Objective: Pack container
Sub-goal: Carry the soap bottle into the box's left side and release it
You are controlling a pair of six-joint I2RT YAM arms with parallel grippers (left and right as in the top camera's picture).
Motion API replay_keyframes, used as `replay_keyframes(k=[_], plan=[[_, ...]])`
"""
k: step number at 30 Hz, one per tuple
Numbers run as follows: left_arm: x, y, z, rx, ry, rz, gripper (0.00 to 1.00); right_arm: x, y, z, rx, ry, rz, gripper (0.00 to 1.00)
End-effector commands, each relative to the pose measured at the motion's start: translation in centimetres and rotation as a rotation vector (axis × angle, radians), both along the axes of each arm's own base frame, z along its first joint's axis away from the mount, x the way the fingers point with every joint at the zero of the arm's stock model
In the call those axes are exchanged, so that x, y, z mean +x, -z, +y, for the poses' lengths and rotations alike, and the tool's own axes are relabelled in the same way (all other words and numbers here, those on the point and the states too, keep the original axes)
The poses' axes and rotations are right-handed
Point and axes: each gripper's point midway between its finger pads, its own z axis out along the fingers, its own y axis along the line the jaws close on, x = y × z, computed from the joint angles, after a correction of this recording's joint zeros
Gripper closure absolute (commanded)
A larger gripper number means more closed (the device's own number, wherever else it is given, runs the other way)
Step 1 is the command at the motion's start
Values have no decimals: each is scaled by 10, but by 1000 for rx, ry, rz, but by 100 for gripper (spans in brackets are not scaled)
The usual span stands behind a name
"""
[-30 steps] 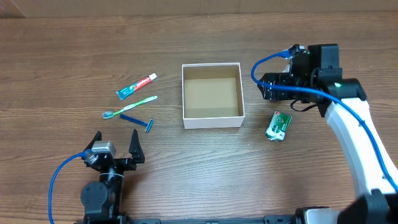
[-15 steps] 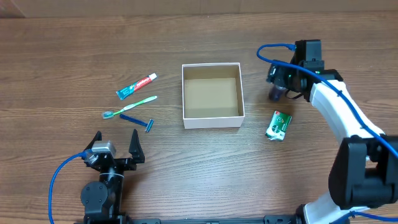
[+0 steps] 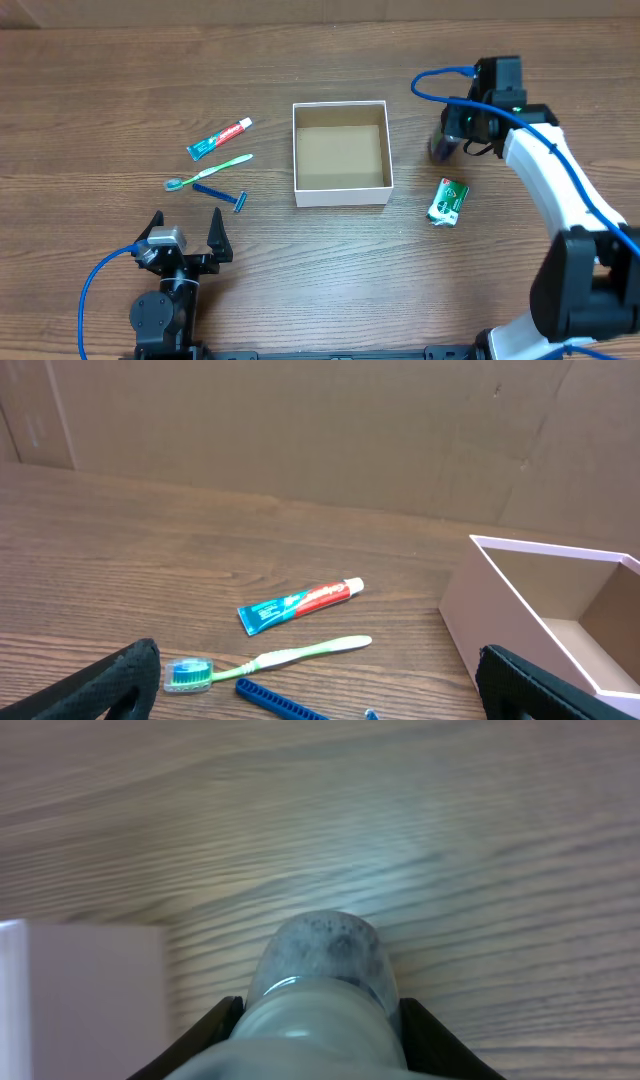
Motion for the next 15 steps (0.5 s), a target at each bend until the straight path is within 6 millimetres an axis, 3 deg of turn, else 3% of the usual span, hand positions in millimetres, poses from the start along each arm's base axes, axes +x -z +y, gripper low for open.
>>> replay_keyframes(k=[1, 2, 4, 7, 8, 9, 12, 15], plan=[[0, 0, 1, 18, -3, -4, 0, -4, -134, 38, 139, -195, -270, 74], [0, 0, 1, 18, -3, -4, 0, -16, -148, 48, 174, -244, -283, 73], [0, 0, 1, 18, -2, -4, 0, -35, -158, 69, 221, -309, -273, 73], [0, 0, 1, 18, -2, -4, 0, -49, -155, 104, 240, -392, -244, 73], [0, 0, 1, 18, -2, -4, 0, -54, -153, 124, 245, -441, -238, 73], [0, 0, 1, 18, -2, -4, 0, -57, -149, 145, 238, -477, -231, 74], [0, 0, 1, 19, -3, -4, 0, -54, -128, 181, 184, -443, -201, 73], [0, 0, 1, 18, -2, -4, 0, -47, -105, 202, 179, -412, -166, 73]])
